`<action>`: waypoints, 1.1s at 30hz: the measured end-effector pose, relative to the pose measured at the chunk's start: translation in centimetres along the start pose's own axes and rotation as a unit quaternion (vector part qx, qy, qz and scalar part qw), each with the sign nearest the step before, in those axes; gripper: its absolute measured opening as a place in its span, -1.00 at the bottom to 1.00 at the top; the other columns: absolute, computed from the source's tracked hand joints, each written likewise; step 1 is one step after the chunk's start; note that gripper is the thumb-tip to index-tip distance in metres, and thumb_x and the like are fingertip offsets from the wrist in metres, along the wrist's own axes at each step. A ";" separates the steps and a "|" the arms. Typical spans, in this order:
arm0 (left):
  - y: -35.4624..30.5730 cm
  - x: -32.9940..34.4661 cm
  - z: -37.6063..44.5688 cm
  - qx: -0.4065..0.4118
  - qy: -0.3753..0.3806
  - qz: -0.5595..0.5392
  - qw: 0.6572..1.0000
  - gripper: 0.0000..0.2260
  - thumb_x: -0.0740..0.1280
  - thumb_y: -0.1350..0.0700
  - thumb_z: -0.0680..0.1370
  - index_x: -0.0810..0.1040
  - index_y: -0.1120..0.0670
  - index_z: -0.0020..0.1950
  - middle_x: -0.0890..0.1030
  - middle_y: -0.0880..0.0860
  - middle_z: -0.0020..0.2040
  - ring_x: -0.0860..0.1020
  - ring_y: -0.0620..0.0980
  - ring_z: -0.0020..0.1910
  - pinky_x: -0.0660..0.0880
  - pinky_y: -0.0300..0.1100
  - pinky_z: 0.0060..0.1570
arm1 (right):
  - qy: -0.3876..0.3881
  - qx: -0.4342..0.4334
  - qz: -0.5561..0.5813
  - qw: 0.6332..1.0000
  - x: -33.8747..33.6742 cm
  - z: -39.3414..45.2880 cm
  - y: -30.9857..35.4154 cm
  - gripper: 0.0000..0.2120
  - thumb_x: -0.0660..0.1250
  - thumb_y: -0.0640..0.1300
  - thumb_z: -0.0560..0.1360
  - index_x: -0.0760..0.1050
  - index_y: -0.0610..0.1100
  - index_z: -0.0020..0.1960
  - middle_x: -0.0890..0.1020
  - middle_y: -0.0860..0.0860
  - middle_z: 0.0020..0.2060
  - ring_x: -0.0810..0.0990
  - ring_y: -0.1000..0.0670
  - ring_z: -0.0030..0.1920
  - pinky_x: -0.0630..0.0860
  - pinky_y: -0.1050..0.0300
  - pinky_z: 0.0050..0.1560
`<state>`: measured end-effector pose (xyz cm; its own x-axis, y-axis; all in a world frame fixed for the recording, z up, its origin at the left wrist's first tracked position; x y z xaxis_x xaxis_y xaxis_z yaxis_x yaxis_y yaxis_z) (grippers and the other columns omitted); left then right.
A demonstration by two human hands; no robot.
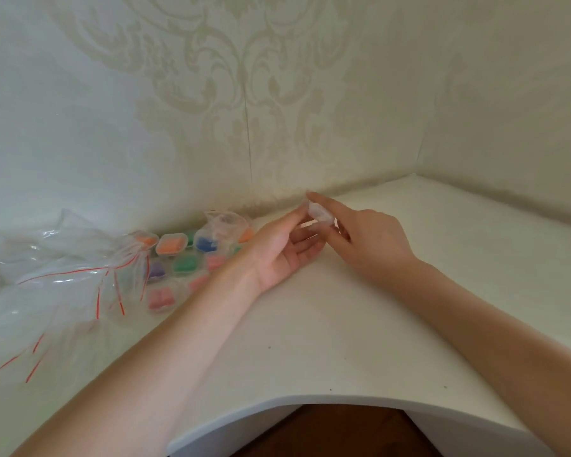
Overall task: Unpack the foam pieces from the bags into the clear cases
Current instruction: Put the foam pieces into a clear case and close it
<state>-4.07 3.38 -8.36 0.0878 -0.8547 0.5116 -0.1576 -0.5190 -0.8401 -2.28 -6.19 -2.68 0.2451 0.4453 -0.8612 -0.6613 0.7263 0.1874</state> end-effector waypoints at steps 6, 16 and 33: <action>-0.1 -0.1 0.3 0.018 0.011 0.014 1.000 -0.79 0.31 0.10 0.55 0.64 0.16 -0.21 0.66 0.14 -0.14 0.63 0.03 -0.09 0.58 -0.17 -0.05 | 0.005 -0.003 -0.013 1.000 -0.2 -0.2 0.0 -0.53 0.08 0.22 0.56 0.14 0.27 0.46 0.30 0.20 -0.46 0.38 0.11 -0.27 0.23 0.18 -0.35; -0.6 -0.8 0.6 0.048 -0.009 -0.037 0.998 -0.98 0.39 0.29 0.45 0.59 0.22 -0.15 0.65 0.11 -0.24 0.66 -0.02 -0.27 0.61 -0.18 -0.20 | 0.024 -0.014 0.018 0.999 0.2 0.2 0.2 -0.60 0.00 0.18 0.60 0.35 0.07 0.35 0.45 0.13 -0.39 0.55 -0.07 -0.18 0.28 0.10 -0.27; -3.6 -1.0 -0.3 0.257 -0.100 0.308 0.911 -0.60 0.51 0.30 0.35 0.56 0.16 0.17 0.64 0.00 -0.06 0.61 -0.13 -0.06 0.53 -0.35 0.02 | 0.022 0.110 0.263 0.958 1.5 0.0 -1.9 -0.77 0.21 0.16 0.54 0.50 0.02 -0.01 0.33 0.12 -0.63 0.29 0.12 -0.57 0.22 0.18 -0.43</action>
<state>-3.85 6.13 -5.82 0.3243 -0.9421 -0.0852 0.2381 0.1685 -0.9565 -0.64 -6.94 -4.31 -0.1139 0.7608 -0.6389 -0.5188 0.5028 0.6913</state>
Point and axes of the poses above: each hand's wrist, its own z-axis towards the middle knuckle, its own x-axis out of the palm, y = z × x, the point moved 9 cm from there along z, towards the middle knuckle
